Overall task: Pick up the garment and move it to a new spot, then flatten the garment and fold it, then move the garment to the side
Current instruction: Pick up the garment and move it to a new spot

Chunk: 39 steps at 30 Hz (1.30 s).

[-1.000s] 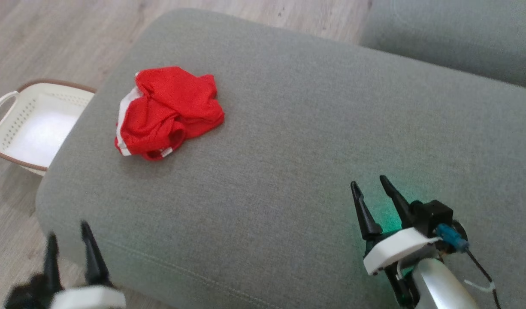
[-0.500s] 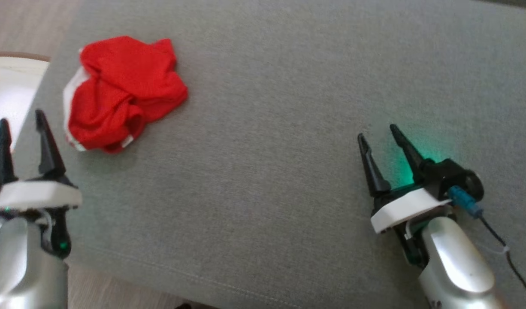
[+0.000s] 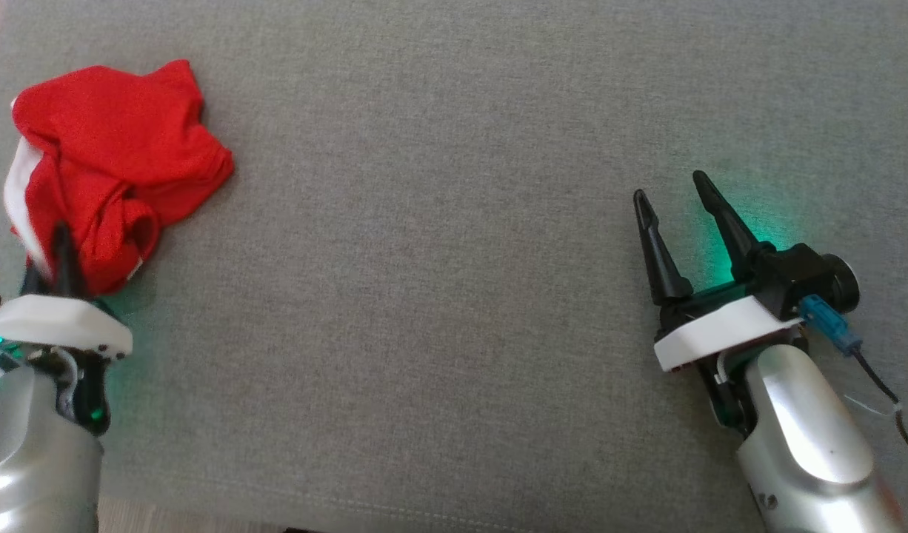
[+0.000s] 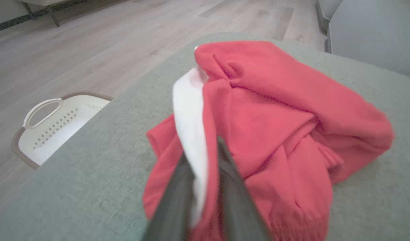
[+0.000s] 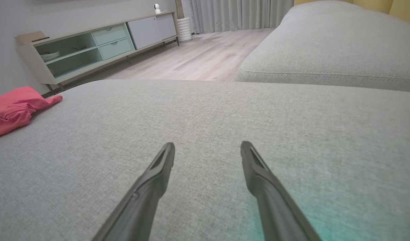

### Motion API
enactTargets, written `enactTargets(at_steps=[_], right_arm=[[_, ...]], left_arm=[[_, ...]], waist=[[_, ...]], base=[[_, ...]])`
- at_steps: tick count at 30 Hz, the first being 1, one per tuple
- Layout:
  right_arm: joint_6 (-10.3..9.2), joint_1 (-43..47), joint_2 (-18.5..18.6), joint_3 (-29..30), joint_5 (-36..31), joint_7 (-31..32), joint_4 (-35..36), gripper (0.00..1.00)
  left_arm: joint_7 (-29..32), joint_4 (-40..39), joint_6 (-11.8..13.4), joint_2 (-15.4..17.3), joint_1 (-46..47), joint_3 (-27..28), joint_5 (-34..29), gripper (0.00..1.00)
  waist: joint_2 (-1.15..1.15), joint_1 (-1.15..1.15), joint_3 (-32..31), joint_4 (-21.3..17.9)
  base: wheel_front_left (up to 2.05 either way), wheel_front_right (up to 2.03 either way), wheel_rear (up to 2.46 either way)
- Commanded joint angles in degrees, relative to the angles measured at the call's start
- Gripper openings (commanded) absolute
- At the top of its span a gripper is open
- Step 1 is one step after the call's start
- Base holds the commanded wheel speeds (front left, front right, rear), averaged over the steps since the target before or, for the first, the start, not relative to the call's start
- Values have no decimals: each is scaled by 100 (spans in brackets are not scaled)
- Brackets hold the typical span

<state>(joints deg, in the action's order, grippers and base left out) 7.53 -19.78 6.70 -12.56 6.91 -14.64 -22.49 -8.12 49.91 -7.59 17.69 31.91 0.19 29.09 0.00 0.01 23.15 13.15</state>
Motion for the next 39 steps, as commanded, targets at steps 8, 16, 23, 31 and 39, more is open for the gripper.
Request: enactTargets(at_steps=[8,16,23,31,39], right_arm=[[-4,103,-130,48,47,-36,66,100],[-4,226,-361,-7,288,-36,-68,100],[-4,362,-380,-104,627,-36,-109,100],[-4,471,-381,-95,772,-36,-91,100],[-4,569,-381,48,721,-36,-83,100]], left_arm=[[-659,-709,11,851,782,-323,-723,0],[-647,-2620,10,951,1716,-1566,-1493,0],[-511,-3622,10,287,2414,-3076,-1272,0],[-577,-3319,23,148,2194,-3613,-1032,0],[-678,-2124,515,196,277,-3526,-751,100]], waist=[[0,-1,-313,-117],[0,-1,-910,-859],[0,-1,-1239,-1547],[0,-1,-1361,-1781],[0,-1,-1319,-1674]], base=[[0,0,0],[0,0,0],[0,0,0],[0,0,0],[0,0,0]])
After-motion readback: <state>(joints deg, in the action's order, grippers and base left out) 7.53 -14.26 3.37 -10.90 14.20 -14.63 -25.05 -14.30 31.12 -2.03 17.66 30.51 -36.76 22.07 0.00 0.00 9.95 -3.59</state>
